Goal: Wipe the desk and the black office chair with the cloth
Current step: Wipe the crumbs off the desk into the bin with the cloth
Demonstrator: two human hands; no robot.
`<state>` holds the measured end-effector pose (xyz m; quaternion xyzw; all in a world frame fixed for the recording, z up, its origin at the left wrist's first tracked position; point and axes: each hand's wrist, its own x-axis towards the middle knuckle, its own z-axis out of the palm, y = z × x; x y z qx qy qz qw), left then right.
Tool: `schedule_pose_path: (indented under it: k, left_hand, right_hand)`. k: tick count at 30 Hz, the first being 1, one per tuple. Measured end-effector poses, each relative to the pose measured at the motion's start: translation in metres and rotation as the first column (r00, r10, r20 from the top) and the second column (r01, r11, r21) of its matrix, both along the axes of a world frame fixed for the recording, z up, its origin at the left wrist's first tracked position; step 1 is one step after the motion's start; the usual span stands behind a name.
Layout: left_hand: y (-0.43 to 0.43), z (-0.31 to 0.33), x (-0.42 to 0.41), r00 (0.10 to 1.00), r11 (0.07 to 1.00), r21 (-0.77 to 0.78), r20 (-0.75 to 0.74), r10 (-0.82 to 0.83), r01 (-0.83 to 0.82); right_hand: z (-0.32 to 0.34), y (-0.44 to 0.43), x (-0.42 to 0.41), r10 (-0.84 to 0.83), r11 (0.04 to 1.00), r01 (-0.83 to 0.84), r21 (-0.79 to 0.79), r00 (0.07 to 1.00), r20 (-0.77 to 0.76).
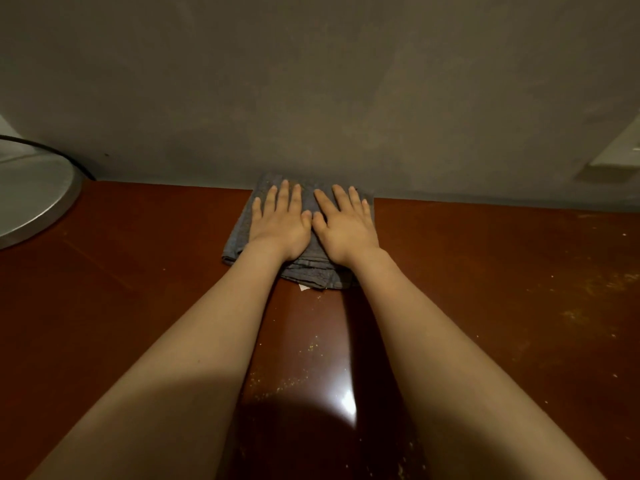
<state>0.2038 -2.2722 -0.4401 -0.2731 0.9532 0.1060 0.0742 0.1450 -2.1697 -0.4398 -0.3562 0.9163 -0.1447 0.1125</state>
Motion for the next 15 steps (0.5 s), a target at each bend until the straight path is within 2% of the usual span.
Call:
schedule_pose_path:
  k: [6,15]
  left_hand:
    - [0.003,0.002,0.008,1.0,1.0,0.026,0.018,0.006,-0.007]
    - [0.008,0.003,0.037,0.999,0.998,0.053,0.038,0.029,-0.031]
  right_hand:
    - [0.0,-0.002,0.008,-0.032,1.0,0.032,0.002,0.999,0.019]
    - [0.0,0.001,0.034,0.01,1.0,-0.01,0.003,1.0,0.003]
